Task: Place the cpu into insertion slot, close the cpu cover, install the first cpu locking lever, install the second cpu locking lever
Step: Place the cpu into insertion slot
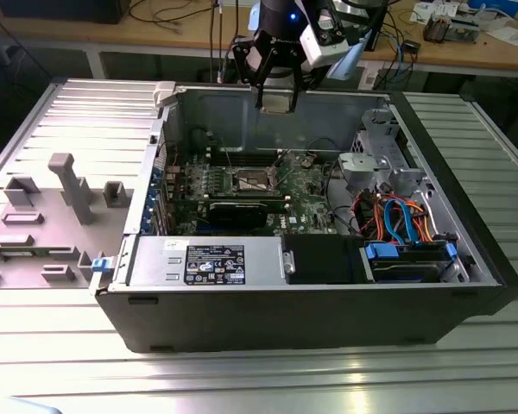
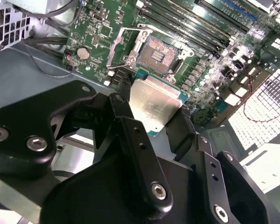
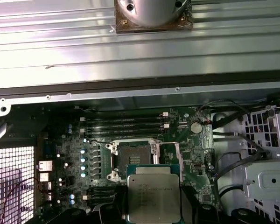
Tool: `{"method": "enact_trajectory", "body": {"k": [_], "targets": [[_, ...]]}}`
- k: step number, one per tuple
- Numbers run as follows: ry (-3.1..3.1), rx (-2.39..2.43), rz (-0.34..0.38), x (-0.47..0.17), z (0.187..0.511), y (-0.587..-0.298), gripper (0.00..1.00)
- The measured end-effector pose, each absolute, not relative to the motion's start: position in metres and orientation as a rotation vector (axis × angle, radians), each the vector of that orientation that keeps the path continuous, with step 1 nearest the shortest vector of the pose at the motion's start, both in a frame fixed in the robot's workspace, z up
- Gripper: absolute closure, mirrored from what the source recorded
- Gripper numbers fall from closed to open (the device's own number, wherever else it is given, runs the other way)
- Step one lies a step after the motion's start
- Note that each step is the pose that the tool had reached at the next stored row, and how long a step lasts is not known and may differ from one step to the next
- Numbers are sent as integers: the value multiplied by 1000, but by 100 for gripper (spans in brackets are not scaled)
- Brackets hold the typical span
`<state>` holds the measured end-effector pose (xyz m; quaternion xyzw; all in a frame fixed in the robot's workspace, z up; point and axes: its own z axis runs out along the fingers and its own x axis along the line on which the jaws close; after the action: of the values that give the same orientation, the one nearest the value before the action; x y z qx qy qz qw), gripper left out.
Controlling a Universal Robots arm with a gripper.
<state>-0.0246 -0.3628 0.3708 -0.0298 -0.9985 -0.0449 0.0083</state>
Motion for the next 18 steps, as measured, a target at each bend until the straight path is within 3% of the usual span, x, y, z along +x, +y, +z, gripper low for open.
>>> {"method": "enact_trajectory", "body": {"k": [18], "targets": [[-3120, -132, -141, -25, 371, -364, 45]]}}
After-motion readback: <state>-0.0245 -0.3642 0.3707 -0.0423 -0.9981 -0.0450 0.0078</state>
